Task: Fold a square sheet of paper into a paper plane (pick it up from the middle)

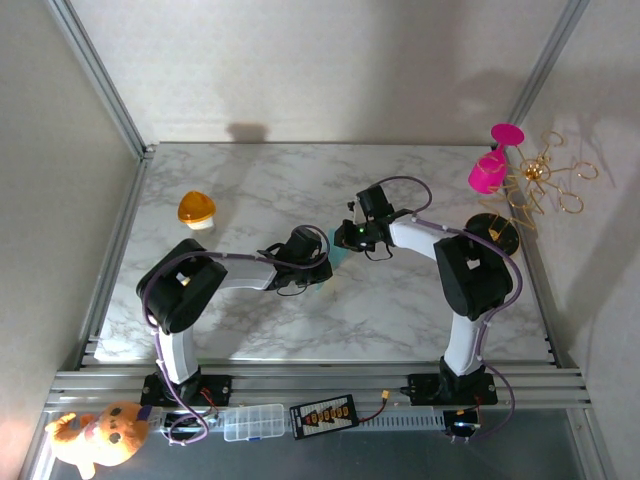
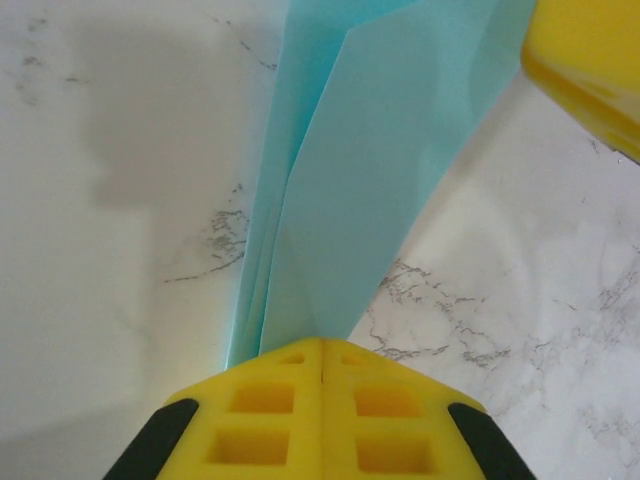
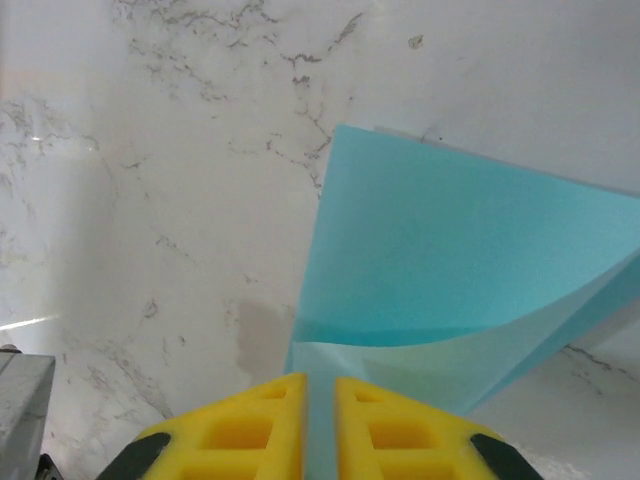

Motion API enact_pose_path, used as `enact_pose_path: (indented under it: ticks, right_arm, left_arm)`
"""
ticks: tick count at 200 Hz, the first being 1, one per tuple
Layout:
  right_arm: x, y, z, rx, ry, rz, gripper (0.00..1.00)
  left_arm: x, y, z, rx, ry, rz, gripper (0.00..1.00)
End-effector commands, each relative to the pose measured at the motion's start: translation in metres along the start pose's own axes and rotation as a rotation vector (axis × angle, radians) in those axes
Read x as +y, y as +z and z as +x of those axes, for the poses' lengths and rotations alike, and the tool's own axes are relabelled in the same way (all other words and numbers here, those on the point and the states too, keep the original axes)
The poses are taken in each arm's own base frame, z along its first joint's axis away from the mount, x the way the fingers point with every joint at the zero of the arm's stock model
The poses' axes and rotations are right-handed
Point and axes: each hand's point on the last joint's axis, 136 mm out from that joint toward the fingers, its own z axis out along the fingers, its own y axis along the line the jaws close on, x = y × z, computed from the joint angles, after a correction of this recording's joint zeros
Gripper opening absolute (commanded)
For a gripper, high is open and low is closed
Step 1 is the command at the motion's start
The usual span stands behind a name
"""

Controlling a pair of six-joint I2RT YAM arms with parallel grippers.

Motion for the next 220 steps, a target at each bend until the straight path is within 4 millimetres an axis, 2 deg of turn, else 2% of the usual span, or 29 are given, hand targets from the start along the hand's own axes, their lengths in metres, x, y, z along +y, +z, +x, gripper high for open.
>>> enact_pose_path:
  ticks: [1, 24, 64, 91, 128, 169, 220]
  right_arm:
    - [-0.001, 0.004, -0.004, 0.000, -0.043, 0.005, 0.16]
    - [-0.012, 0.010, -0.005, 0.014, -0.038, 0.050, 0.16]
    - [-0.034, 0.023, 0.001, 0.053, -0.014, 0.125, 0.16]
    - [-0.039, 0.029, 0.009, 0.077, 0.003, 0.125, 0.16]
    - [-0.038, 0.029, 0.017, 0.089, 0.016, 0.102, 0.16]
    - [-0.032, 0.026, 0.014, 0.080, 0.015, 0.077, 0.16]
    - [-0.006, 0.007, -0.010, 0.014, -0.024, 0.017, 0.16]
  left_arm:
    - [0.013, 0.004, 0.001, 0.009, -0.010, -0.047, 0.00]
    - [0.012, 0.001, 0.003, 0.020, -0.001, -0.045, 0.00]
    - [-0.003, -0.014, 0.001, 0.034, 0.055, -0.012, 0.00]
    - [-0.018, -0.017, -0.004, 0.029, 0.067, 0.049, 0.00]
    - [-0.032, -0.013, -0.019, -0.020, 0.022, 0.124, 0.05]
    - [-0.018, 0.002, -0.035, -0.072, -0.014, 0.050, 0.04]
    - [0.004, 0.010, -0.026, -0.040, -0.020, -0.039, 0.00]
